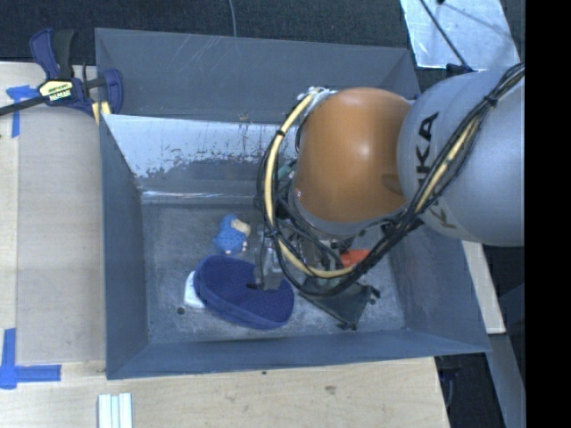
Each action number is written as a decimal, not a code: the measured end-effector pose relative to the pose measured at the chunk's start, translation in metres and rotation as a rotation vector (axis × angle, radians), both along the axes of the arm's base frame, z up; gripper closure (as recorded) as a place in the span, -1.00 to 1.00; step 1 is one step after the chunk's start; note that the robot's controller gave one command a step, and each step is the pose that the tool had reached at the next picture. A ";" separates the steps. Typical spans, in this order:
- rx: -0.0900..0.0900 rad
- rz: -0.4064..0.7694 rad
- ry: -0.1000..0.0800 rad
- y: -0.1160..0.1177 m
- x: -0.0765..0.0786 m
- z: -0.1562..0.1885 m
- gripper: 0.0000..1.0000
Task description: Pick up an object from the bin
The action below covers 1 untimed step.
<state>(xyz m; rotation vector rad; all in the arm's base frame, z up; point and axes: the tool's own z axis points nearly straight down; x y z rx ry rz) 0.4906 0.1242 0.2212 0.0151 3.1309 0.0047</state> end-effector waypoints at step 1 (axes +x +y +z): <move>-0.001 -0.070 0.013 0.078 0.017 -0.072 1.00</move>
Offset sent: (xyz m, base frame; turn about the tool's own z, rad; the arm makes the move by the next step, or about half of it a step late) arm 0.0174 0.0734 -0.0686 0.0760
